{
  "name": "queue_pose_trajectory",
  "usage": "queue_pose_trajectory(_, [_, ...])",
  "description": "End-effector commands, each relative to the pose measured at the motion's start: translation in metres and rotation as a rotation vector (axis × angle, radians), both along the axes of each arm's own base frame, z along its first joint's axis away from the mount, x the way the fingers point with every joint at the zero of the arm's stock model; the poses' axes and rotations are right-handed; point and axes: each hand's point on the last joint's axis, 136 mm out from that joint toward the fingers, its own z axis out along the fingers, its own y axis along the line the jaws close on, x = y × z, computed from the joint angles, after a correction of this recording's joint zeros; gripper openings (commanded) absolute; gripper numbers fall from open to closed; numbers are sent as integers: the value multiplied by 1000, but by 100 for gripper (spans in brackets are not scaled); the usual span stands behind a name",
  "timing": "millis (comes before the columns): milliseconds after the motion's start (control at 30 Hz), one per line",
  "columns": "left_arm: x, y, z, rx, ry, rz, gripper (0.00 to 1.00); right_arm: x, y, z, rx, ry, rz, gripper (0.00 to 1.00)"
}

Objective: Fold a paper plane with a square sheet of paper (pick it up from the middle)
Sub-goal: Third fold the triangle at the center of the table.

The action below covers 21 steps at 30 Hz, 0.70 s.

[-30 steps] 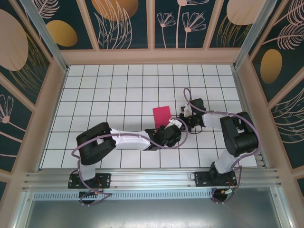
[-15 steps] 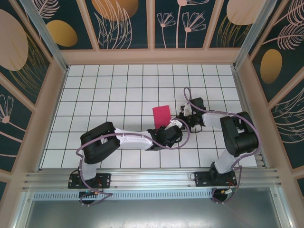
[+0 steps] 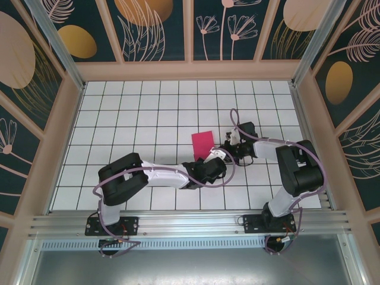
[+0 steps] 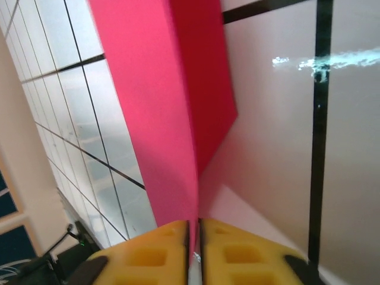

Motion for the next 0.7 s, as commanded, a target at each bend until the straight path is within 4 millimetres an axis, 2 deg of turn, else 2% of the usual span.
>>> queue_pose_trajectory(0, [-2,-2,14,-93,19,-6,0,15,-7,23,-15,-89,-4,24])
queue_pose_trajectory(167, [-5,-2,17,-175,74,-42,0,35,-18,40,-67,-168,-19,27])
queue_pose_trajectory(267, [-8,2,13,-203,112,-62,0,48,-12,50,-61,-213,5,25])
queue_pose_trajectory(333, [-8,2,12,-212,128,-71,0,55,-3,52,-52,-233,35,20])
queue_pose_trajectory(467, [-8,1,12,-224,151,-87,0,64,13,37,-82,-212,102,15])
queue_pose_trajectory(667, [-6,2,15,-258,178,-90,0,65,31,-4,-145,-163,184,10])
